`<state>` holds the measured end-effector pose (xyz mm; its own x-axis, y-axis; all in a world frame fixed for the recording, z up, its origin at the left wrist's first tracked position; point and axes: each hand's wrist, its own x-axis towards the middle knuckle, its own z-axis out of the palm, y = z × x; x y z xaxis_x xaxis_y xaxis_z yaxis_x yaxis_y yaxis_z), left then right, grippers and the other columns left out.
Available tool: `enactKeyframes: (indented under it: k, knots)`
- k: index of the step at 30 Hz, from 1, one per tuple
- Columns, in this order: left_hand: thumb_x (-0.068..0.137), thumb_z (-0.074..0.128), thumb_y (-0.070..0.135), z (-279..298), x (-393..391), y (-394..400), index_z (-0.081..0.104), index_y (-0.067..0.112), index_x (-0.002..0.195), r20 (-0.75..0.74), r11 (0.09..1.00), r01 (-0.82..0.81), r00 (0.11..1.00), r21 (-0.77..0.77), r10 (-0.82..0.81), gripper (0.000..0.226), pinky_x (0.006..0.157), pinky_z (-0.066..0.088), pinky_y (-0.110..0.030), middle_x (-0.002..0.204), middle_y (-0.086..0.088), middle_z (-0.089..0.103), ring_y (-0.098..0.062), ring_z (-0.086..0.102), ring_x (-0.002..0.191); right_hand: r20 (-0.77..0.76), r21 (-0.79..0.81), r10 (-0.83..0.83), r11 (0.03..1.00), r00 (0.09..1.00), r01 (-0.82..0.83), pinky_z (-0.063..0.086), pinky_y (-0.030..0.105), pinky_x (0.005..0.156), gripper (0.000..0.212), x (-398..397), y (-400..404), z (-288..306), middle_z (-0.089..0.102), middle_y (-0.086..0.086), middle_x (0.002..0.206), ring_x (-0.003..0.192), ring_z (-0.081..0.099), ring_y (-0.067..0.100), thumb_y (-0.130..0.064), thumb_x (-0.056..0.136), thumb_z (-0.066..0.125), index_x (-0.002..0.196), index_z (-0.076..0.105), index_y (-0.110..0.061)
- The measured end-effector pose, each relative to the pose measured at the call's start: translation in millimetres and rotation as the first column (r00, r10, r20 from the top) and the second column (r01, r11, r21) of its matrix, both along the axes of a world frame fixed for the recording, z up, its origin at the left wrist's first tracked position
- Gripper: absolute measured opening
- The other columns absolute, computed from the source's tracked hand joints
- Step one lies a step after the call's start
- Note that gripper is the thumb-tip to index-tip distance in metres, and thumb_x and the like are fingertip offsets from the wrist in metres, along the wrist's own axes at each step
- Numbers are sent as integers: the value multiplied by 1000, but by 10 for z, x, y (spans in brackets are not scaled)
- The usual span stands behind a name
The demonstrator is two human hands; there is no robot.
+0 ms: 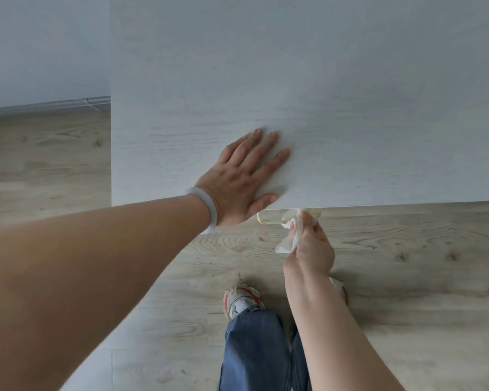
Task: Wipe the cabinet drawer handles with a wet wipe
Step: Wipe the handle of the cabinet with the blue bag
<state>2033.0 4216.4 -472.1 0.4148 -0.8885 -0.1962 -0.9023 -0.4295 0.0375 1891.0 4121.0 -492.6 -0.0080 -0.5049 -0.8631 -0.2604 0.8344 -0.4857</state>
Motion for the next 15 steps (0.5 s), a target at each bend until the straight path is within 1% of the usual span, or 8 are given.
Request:
enactKeyframes:
  k: [1,4,6,8,10,12,14,15]
  knots:
    - [97,19,60,6,-12,-2,10,19,156,1,1000,-5,1000,-2,5,73,120,6,-43,162,-15,12,-35,9,149,1,41,-39,998,999,39,43,8,64,3,24,14,6,66,-11,74,66,60,-4,-23,85,72,86,71,-20]
    - [96,21,60,8,-8,-8,13,18,155,10,1000,-11,1000,-6,11,73,119,8,-43,161,-16,15,-35,11,148,58,146,-121,983,991,112,39,11,74,11,66,43,35,67,-10,82,80,60,1,-23,85,72,96,72,-18]
    - [96,21,60,3,-9,-8,13,18,155,23,1000,-7,1000,-2,7,73,119,8,-43,161,-16,15,-35,11,148,85,184,-122,977,989,105,41,13,75,10,79,66,31,66,-9,79,77,60,1,-19,86,71,95,71,-15]
    - [96,22,60,7,-7,-9,12,18,155,29,1000,-6,1000,6,5,74,119,7,-43,161,-17,14,-35,10,148,94,221,-97,973,991,74,42,15,76,4,79,51,34,65,-7,78,73,58,2,-16,86,71,88,69,-15]
    - [96,23,60,14,-3,-12,14,17,155,28,1000,-10,1000,6,10,74,118,7,-43,161,-17,14,-35,11,148,96,257,-87,964,992,60,45,16,69,6,61,-63,26,65,-4,76,70,58,5,-11,83,73,83,67,-11]
    - [96,23,60,25,-8,-22,15,17,155,27,1000,-10,1000,1,10,73,118,8,-42,161,-17,16,-35,12,148,88,213,-48,977,995,28,46,17,63,9,30,-212,3,65,-1,75,68,59,8,-7,81,75,82,66,-9]
    - [96,24,60,28,-9,-22,15,17,155,27,1000,-10,1000,5,10,73,118,9,-42,160,-17,16,-36,13,147,59,63,57,996,997,-61,48,21,67,12,-15,-263,-43,66,-1,79,70,60,10,-8,81,75,89,68,-12]
    - [96,24,60,22,-8,-20,15,17,155,28,1000,-11,1000,9,11,73,118,9,-42,161,-17,16,-36,13,148,35,5,109,994,993,-109,48,22,68,9,-20,-229,-35,66,-2,79,70,61,11,-11,81,74,88,68,-14]
